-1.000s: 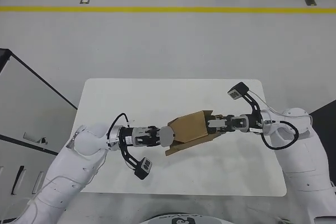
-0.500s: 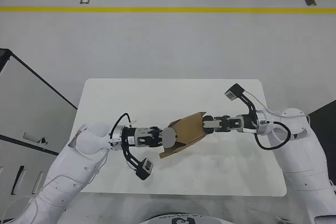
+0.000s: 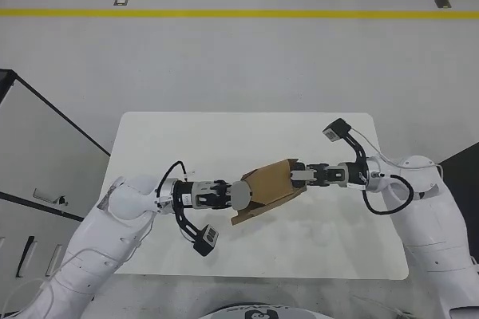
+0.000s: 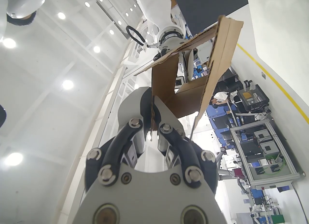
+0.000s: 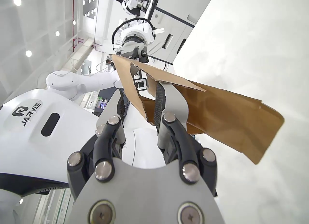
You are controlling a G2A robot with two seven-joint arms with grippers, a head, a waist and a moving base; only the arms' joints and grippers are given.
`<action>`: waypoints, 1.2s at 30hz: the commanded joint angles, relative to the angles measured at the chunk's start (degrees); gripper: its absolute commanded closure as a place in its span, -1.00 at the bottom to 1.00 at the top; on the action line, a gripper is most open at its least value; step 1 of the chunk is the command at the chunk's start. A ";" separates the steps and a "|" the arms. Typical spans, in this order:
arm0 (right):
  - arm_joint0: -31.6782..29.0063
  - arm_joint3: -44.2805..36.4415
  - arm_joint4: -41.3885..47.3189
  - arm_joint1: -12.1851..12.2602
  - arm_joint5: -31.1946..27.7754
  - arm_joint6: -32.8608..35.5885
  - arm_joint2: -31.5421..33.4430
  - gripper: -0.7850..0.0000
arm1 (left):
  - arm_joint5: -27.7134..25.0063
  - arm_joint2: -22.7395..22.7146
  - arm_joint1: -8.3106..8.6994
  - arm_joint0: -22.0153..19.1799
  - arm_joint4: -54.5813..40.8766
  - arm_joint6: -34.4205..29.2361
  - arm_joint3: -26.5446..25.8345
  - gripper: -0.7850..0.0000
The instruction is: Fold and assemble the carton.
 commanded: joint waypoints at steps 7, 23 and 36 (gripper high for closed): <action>1.22 1.46 1.06 -0.12 -0.38 0.30 -2.40 0.31 | 0.11 0.54 0.02 -0.13 0.09 -0.34 0.07 1.00; 3.05 1.95 2.97 -0.13 -0.94 2.07 -5.59 0.42 | 0.06 1.56 0.08 -0.72 -0.07 -0.40 0.68 1.00; 3.41 1.85 3.75 -0.08 -1.07 1.87 -7.30 1.00 | 0.09 1.89 0.16 -0.91 0.12 -0.99 1.12 0.29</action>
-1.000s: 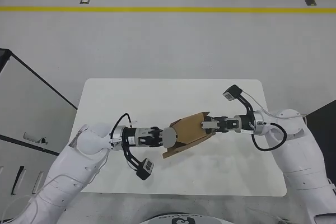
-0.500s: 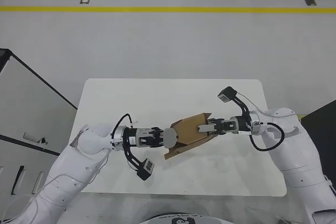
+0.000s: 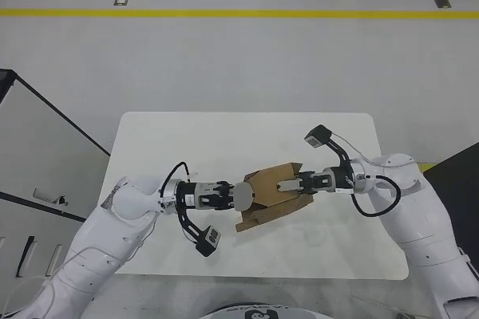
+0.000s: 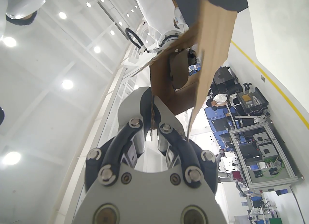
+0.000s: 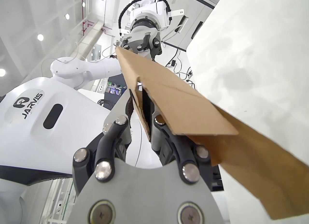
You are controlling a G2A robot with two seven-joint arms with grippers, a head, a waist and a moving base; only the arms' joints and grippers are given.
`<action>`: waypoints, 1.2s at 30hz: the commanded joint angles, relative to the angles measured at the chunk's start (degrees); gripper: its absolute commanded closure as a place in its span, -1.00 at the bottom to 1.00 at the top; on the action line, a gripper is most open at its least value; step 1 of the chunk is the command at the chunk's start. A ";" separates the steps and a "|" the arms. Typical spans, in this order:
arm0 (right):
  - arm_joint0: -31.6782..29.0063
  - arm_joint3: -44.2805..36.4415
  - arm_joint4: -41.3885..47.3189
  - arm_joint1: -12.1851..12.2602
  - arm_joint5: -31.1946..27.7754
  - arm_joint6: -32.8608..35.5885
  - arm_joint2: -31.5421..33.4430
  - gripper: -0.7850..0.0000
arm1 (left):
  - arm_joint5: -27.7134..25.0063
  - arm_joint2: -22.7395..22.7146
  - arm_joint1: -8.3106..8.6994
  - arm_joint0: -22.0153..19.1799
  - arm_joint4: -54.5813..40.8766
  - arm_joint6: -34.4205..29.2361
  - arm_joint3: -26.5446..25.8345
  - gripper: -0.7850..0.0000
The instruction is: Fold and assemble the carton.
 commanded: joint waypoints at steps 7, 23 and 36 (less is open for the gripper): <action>-0.57 0.44 0.63 0.16 -0.17 -1.39 0.16 1.00 | 0.72 -0.44 0.03 0.15 -0.07 -1.91 -0.41 -1.00; -1.48 0.69 3.61 0.93 -1.47 -4.33 4.71 1.00 | 1.34 -6.02 1.11 3.89 1.43 -4.87 -1.48 -1.00; -1.50 -3.02 1.72 1.10 -3.75 -6.42 5.61 1.00 | -1.72 -6.40 1.24 4.47 3.74 -6.07 -1.53 -1.00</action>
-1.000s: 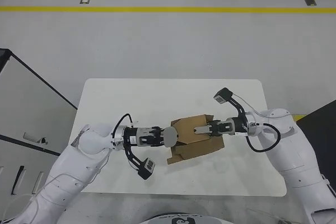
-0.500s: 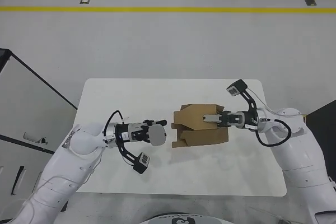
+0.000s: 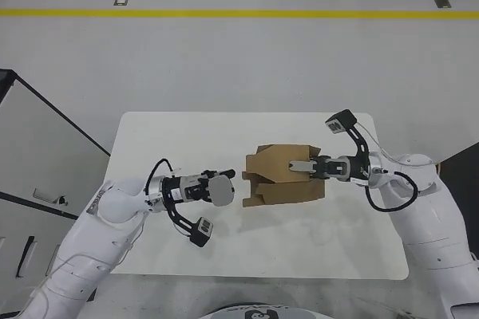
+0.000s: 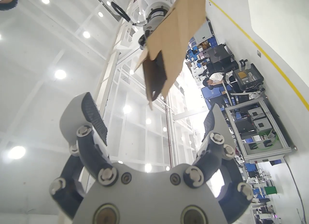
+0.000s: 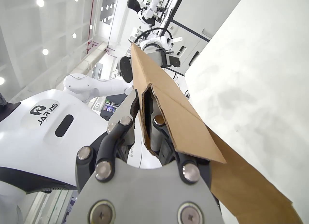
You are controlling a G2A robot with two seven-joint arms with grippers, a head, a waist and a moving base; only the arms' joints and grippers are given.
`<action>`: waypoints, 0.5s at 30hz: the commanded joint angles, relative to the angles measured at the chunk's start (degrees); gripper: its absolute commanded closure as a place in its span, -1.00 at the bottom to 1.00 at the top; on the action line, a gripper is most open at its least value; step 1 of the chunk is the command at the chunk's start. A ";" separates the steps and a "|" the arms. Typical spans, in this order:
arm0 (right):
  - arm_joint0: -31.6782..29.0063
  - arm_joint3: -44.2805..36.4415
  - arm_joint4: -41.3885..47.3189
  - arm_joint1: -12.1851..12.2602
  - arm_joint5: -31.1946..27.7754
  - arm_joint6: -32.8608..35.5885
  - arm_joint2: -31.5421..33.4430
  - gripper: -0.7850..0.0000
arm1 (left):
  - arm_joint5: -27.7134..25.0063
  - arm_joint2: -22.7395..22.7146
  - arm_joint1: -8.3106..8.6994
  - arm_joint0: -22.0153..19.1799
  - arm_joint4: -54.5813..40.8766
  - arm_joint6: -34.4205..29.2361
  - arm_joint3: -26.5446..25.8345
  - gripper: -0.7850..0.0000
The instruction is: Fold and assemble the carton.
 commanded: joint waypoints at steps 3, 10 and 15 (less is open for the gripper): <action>1.23 -0.99 -2.09 0.02 -1.47 -1.10 0.09 1.00 | -1.45 -0.75 0.11 0.76 0.44 -1.67 0.02 -1.00; 3.85 -2.92 -9.50 -0.05 -4.85 -5.65 -0.26 1.00 | -2.45 -4.47 0.68 3.49 -0.97 -3.63 1.44 -1.00; 4.06 -3.34 -10.31 -0.04 -5.53 -6.11 -0.17 1.00 | -2.53 -5.19 0.82 3.86 -0.85 -3.36 1.62 -1.00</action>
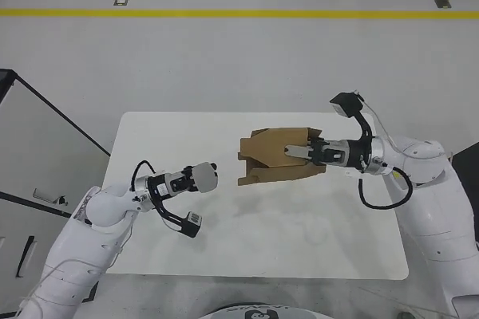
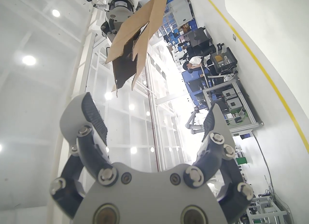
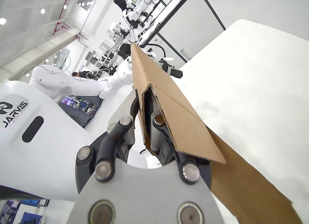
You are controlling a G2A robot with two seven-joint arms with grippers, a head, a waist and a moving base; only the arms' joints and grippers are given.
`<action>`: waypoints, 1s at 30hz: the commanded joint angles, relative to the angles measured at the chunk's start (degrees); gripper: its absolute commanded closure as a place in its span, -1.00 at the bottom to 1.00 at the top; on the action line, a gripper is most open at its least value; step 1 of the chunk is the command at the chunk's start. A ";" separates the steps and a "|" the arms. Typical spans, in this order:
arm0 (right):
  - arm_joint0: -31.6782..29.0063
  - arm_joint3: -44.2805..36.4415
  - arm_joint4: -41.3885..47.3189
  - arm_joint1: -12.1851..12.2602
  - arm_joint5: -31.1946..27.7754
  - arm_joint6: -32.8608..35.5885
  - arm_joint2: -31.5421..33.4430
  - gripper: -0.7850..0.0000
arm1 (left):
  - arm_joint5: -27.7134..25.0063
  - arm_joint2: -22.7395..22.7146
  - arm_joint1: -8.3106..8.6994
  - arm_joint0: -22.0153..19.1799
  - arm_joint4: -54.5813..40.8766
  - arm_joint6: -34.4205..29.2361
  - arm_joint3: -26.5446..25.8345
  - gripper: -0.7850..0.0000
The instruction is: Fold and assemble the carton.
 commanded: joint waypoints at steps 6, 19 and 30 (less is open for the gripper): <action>-0.01 0.02 0.06 0.00 0.05 0.05 -0.01 1.00 | 0.01 0.05 -0.01 -0.02 0.00 -0.01 -0.01 -1.00; -0.01 0.02 0.06 0.00 0.05 0.05 -0.01 1.00 | -1.18 -0.13 -0.01 0.01 0.07 -0.83 0.15 -1.00; -0.01 0.02 0.06 0.00 0.05 0.05 -0.01 1.00 | -14.31 -0.69 0.12 -0.82 -5.41 -0.61 -1.54 -1.00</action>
